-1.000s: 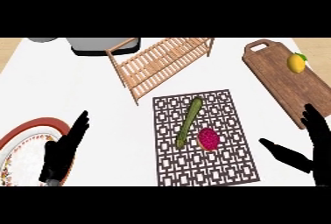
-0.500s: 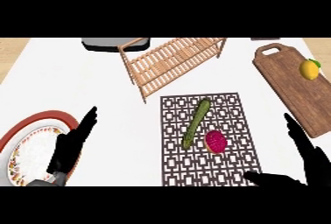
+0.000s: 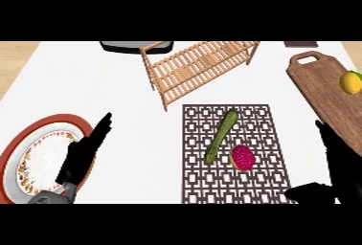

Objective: Pick the cupcake from the placemat and place it in the tiered shelf

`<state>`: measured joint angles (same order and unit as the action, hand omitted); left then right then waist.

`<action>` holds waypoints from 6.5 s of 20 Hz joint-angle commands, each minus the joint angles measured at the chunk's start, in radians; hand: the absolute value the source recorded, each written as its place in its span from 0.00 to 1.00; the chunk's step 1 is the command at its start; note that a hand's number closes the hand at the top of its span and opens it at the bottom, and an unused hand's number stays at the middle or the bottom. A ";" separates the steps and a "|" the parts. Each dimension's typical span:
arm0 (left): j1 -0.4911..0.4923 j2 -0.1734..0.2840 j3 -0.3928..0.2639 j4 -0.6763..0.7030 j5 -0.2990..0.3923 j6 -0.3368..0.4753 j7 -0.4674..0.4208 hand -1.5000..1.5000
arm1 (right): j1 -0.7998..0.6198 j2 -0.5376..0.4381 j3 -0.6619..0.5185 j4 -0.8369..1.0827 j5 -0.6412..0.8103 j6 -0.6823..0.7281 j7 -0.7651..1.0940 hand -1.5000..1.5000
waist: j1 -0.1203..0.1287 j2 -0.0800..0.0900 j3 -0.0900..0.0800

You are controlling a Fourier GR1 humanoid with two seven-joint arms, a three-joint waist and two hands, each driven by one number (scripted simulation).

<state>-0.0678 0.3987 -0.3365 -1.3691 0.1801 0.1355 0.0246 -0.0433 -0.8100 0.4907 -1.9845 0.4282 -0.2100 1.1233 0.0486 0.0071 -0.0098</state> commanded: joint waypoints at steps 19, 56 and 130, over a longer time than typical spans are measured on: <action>0.038 -0.048 0.017 0.054 -0.019 0.009 -0.048 0.50 | -0.327 0.541 0.094 0.457 0.217 0.279 0.364 0.00 | -0.045 -0.013 0.005; 0.020 -0.044 0.118 0.026 -0.060 -0.076 -0.006 0.50 | -0.261 0.809 -0.115 0.660 0.573 0.429 0.096 1.00 | -0.046 -0.007 0.010; -0.061 -0.145 0.145 0.022 -0.165 -0.155 0.031 0.50 | -1.413 0.632 -0.937 1.784 0.008 0.315 -1.093 0.00 | 0.048 0.035 0.012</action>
<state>-0.1136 0.2524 -0.1910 -1.3474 0.0185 -0.0160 0.0485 -1.4606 -0.2027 -0.3285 -0.2260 0.5564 0.0831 0.0311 0.0954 0.0381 0.0012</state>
